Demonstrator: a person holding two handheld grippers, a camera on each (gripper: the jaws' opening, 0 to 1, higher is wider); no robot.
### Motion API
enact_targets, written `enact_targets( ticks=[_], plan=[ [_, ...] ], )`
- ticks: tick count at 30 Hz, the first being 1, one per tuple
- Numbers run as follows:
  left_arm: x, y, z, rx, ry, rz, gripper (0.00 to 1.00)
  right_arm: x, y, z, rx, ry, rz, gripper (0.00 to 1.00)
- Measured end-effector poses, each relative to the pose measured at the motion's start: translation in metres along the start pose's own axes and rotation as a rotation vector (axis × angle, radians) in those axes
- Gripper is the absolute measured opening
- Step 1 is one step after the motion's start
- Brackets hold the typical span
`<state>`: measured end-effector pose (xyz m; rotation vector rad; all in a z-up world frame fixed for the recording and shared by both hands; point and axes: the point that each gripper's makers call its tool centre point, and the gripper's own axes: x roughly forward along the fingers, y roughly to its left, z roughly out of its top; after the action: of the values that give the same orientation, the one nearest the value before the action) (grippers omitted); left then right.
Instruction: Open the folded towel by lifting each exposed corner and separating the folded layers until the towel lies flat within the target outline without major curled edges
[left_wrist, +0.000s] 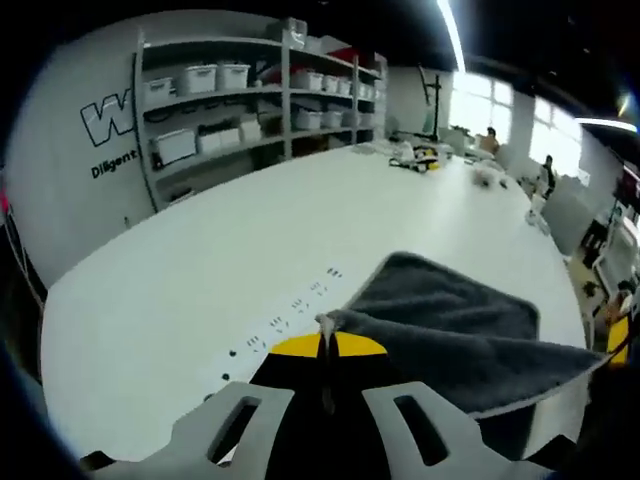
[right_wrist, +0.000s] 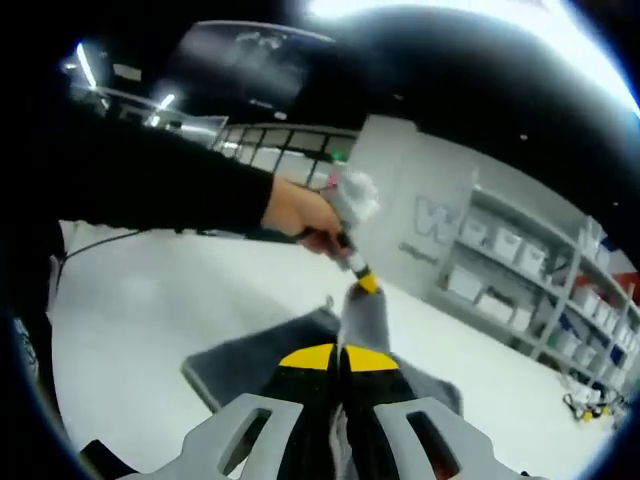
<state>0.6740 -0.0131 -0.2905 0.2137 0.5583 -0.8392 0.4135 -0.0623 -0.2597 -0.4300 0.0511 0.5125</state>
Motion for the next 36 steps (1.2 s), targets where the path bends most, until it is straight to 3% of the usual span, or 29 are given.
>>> enact_targets(
  ticks=[9, 16, 19, 20, 21, 36],
  plan=[
    [-0.024, 0.018, -0.003, -0.096, -0.026, 0.002, 0.01, 0.018, 0.042, 0.019, -0.057, -0.018, 0.061, 0.0],
    [-0.034, 0.021, -0.004, -0.107, -0.03, -0.01, 0.01, 0.028, 0.064, 0.026, -0.094, -0.022, 0.096, 0.0],
    [-0.035, 0.021, -0.005, -0.083, -0.013, -0.012, 0.0, 0.034, 0.072, 0.031, -0.108, -0.024, 0.117, 0.0],
    [-0.036, 0.023, -0.007, -0.015, 0.008, 0.002, 0.0, 0.036, 0.075, 0.034, -0.111, -0.026, 0.127, 0.0],
    [-0.036, 0.024, -0.008, 0.0, 0.016, 0.006, 0.0, 0.038, 0.076, 0.036, -0.114, -0.027, 0.131, 0.0],
    [-0.055, 0.038, -0.007, 0.081, 0.031, 0.017, 0.01, 0.056, 0.109, 0.06, -0.204, -0.019, 0.207, 0.0]
  ],
)
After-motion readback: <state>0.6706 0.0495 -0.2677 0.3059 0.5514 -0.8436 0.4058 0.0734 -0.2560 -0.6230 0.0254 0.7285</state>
